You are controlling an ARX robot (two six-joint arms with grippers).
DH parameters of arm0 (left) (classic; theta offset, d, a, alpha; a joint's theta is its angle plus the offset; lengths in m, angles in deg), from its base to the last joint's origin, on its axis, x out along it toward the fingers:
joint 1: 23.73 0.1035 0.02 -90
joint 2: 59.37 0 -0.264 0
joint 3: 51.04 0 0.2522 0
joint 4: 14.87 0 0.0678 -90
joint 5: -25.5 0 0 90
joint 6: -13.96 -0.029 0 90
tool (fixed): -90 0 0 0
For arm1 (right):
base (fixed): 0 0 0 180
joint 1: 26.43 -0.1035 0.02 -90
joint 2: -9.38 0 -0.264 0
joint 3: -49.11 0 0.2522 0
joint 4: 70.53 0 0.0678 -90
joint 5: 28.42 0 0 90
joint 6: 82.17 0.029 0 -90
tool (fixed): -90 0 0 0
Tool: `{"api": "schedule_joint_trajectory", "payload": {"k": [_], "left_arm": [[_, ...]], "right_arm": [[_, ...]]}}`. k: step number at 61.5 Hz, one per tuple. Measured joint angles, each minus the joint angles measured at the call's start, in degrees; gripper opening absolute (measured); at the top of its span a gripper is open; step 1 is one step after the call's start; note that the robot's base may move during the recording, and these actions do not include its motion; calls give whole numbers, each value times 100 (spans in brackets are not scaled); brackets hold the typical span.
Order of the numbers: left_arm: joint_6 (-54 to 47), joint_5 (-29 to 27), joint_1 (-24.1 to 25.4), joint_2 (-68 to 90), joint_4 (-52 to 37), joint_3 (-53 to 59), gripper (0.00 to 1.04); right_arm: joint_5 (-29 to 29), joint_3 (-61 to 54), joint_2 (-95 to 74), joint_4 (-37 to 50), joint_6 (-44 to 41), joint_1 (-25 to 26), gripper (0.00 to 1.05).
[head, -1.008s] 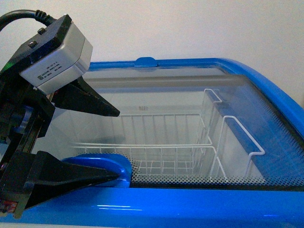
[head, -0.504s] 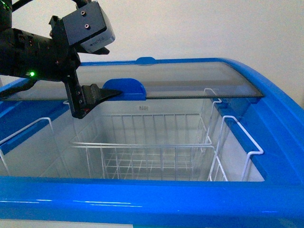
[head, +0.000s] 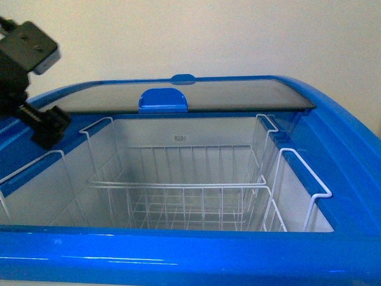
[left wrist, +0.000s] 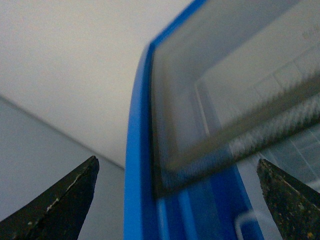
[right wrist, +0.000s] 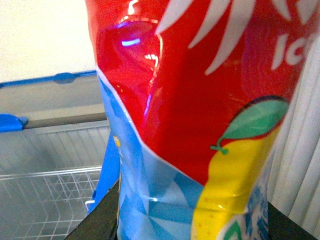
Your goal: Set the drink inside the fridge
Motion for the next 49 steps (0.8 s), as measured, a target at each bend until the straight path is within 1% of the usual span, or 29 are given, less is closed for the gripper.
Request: {"api": "schedule_joint_trajectory", "payload": {"k": [4, 5, 9, 10, 12, 14, 16, 18, 20, 22, 24, 29, 30, 31, 36, 39, 40, 44, 49], "left_arm": [[1056, 107, 118, -811, 684, 763, 97], [1270, 199, 146, -1045, 841, 973, 97], [2393, 522, 289, -2103, 1193, 1891, 96], [2592, 428, 289, -2380, 1047, 2168, 94], [3150, 240, 286, -2935, 483, 2763, 87], [3515, 151, 291, -3543, 138, 3333, 80], [3759, 109, 310, -4236, 219, 3851, 73], [3926, 105, 315, -4955, 522, 4334, 65], [4035, 118, 313, -5608, 713, 4791, 58], [4105, 133, 302, -5956, 756, 5021, 51], [4164, 118, 302, -6214, 774, 5167, 44], [4240, 116, 306, -6524, 811, 5346, 26], [4242, 116, 306, -6540, 815, 5355, 25], [4247, 118, 306, -6594, 831, 5390, 21], [4258, 118, 306, -6743, 883, 5490, 11], [4264, 116, 306, -6813, 911, 5539, 5], [4275, 116, 306, -6861, 938, 5569, 2], [4291, 116, 306, -6959, 981, 5626, 3], [4291, 116, 306, -7138, 1073, 5711, 3]], "right_arm": [[4, 0, 0, -2, 0, 0, 40], [122, 42, -52, -142, 2, 42, 40], [1040, 680, -361, -1666, -42, 352, 40], [1237, 774, -424, -1974, -55, 400, 40], [1506, 841, -498, -2439, -105, 483, 40], [1685, 835, -546, -2686, -225, 557, 40], [1893, 841, -608, -2802, -345, 664, 40], [2061, 898, -667, -2848, -514, 789, 40], [2149, 979, -758, -2852, -730, 872, 40], [2234, 1080, -824, -2822, -1034, 881, 40], [2286, 1189, -964, -2627, -1307, 804, 40], [2542, 1803, -1738, -1843, -2212, 284, 40], [2583, 1906, -1838, -1773, -2302, 223, 40], [2664, 2114, -2055, -1666, -2437, 96, 40], [2933, 2719, -2754, -1602, -3005, -315, 40], [3106, 3091, -3108, -1679, -3366, -505, 40], [3185, 3289, -3342, -1757, -3569, -621, 40], [3320, 3694, -3825, -2011, -3954, -835, 40], [3418, 4404, -4664, -2594, -4686, -1145, 40]]}}
